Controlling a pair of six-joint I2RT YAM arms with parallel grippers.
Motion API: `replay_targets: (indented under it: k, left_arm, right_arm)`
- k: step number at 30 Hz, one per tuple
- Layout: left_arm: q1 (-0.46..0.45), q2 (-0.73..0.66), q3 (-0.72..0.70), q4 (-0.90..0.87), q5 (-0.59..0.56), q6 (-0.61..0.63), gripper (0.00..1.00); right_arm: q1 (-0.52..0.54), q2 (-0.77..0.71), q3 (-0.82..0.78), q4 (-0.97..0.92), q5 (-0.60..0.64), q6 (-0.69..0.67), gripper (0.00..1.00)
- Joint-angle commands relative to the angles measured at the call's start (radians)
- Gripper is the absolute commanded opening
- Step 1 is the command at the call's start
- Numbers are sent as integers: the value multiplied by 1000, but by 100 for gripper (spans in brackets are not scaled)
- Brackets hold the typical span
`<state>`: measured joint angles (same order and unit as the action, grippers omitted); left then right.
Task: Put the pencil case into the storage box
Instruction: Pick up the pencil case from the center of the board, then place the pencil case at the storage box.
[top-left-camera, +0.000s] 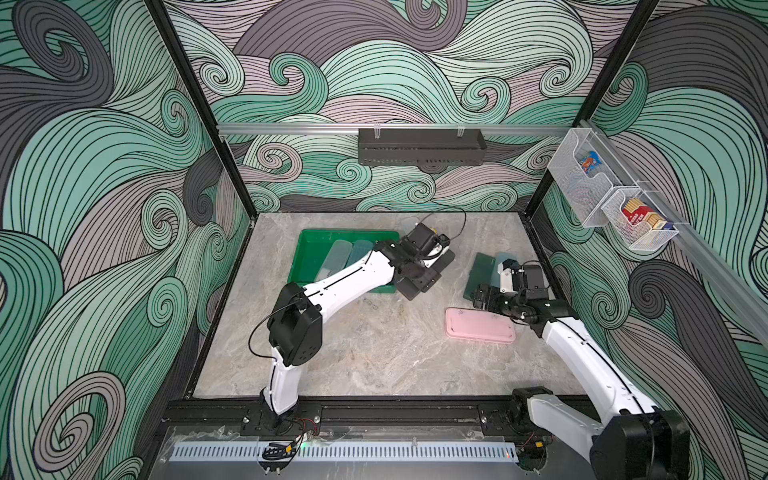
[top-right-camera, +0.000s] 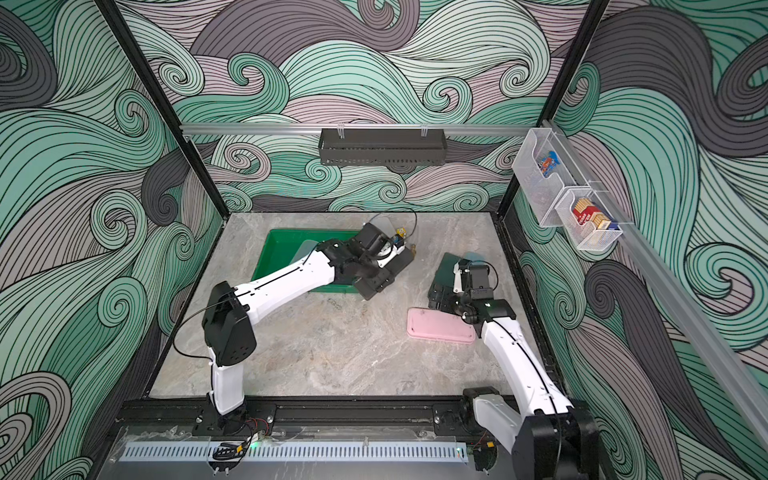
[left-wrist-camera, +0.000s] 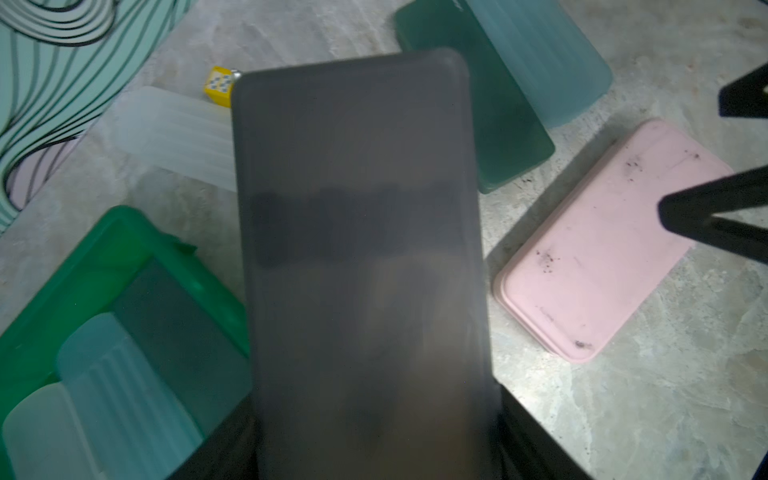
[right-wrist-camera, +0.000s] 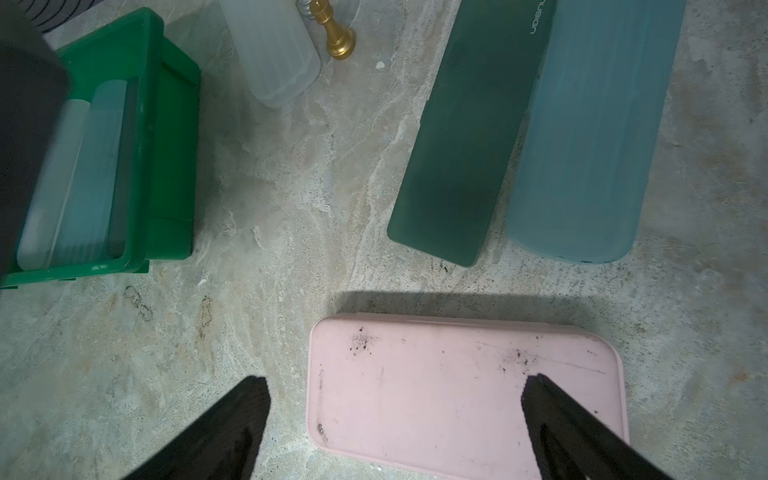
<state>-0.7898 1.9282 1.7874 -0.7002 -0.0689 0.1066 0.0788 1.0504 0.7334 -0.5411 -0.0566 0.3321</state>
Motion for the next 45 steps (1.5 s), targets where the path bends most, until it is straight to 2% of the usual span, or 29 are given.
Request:
replay_targets:
  k: [1, 4, 9, 15, 20, 25, 35, 42, 45]
  left_arm:
    - [134, -78, -70, -6, -67, 67, 73]
    - [254, -111, -163, 57, -126, 92, 75]
    - [425, -98, -237, 132, -119, 43, 75]
    - [532, -35, -264, 183, -156, 37, 75]
    - [610, -19, -322, 269, -136, 58, 75]
    - [642, 14, -358, 327, -150, 121, 75]
    - [659, 103, -363, 320, -169, 174, 76]
    - [658, 106, -348, 314, -248, 159, 98]
    - [657, 78, -372, 336, -265, 141, 99]
  right_arm:
    - [-4, -13, -17, 17, -23, -6, 99]
    - [-4, 1, -20, 31, -36, -7, 99]
    - [-4, 24, -20, 42, -52, -13, 99]
    - [-4, 44, -16, 54, -67, -24, 99]
    - [-4, 69, 0, 51, -66, -47, 99]
    - [-4, 98, 7, 52, -76, -52, 99]
    - [-3, 115, 4, 53, -62, -56, 99]
    - [-3, 102, 0, 53, -60, -54, 99]
    - [-4, 99, 0, 51, -59, -53, 99]
